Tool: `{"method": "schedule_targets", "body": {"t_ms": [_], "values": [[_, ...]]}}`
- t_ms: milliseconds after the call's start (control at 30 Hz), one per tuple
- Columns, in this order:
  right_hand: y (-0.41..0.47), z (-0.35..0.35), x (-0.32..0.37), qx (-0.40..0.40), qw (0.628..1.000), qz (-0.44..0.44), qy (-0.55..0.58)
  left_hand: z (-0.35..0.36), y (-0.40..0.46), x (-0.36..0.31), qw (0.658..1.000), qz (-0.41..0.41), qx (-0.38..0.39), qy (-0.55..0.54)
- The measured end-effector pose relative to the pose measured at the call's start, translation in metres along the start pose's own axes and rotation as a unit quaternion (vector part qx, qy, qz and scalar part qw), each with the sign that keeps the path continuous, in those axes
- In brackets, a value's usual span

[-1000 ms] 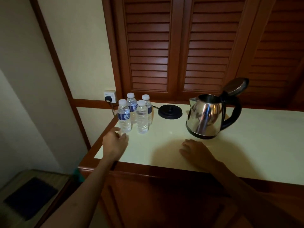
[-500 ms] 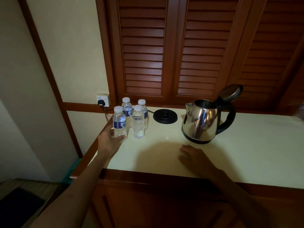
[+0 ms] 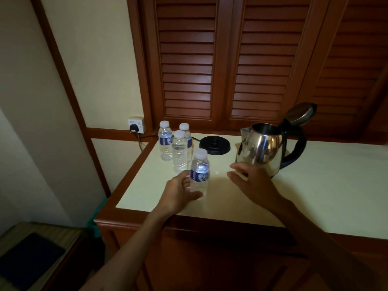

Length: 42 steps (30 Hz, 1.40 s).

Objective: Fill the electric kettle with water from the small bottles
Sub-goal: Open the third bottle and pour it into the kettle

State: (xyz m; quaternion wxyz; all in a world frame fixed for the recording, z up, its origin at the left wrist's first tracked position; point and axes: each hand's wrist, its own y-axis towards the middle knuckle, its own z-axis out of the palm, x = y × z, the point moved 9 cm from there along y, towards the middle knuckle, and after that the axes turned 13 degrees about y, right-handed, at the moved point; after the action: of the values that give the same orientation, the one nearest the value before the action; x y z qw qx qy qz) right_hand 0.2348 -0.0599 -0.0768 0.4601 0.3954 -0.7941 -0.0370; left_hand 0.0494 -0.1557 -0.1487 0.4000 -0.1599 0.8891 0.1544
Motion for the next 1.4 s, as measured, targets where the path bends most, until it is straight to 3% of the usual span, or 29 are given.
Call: {"method": "schedule_targets", "body": {"t_ms": [67, 167, 300, 367, 467, 867, 1033, 1300, 1400], "values": [[0.008, -0.017, 0.023, -0.028, 0.999, -0.039, 0.013, 0.023, 0.006, -0.022, 0.999, 0.043, 0.021, 0.025], [0.018, -0.036, 0.039, -0.023, 0.999, -0.027, 0.005, 0.059, 0.012, -0.053, 0.996, 0.076, 0.048, 0.008], [0.027, -0.053, 0.042, 0.005, 0.994, -0.009, -0.113, 0.095, 0.020, -0.077, 0.996, 0.067, 0.053, -0.020], [0.027, -0.060, 0.034, 0.040, 0.977, 0.030, -0.207, 0.108, 0.025, -0.084, 0.996, 0.072, 0.053, -0.019], [0.027, -0.068, 0.032, 0.075, 0.951, 0.011, -0.299, 0.118, 0.029, -0.091, 0.994, 0.077, 0.064, -0.033], [0.024, -0.067, 0.036, 0.200, 0.953, -0.093, -0.208, 0.123, 0.039, -0.093, 0.988, 0.092, 0.095, -0.085], [0.029, -0.074, 0.034, 0.195, 0.968, -0.066, -0.145, 0.122, 0.035, -0.095, 0.989, 0.088, 0.084, -0.087], [0.035, -0.060, 0.025, 0.188, 0.940, 0.006, -0.285, 0.123, 0.034, -0.098, 0.989, 0.081, 0.095, -0.082], [0.035, -0.057, 0.024, 0.193, 0.935, -0.014, -0.296, 0.123, 0.034, -0.096, 0.989, 0.081, 0.095, -0.085]]}}
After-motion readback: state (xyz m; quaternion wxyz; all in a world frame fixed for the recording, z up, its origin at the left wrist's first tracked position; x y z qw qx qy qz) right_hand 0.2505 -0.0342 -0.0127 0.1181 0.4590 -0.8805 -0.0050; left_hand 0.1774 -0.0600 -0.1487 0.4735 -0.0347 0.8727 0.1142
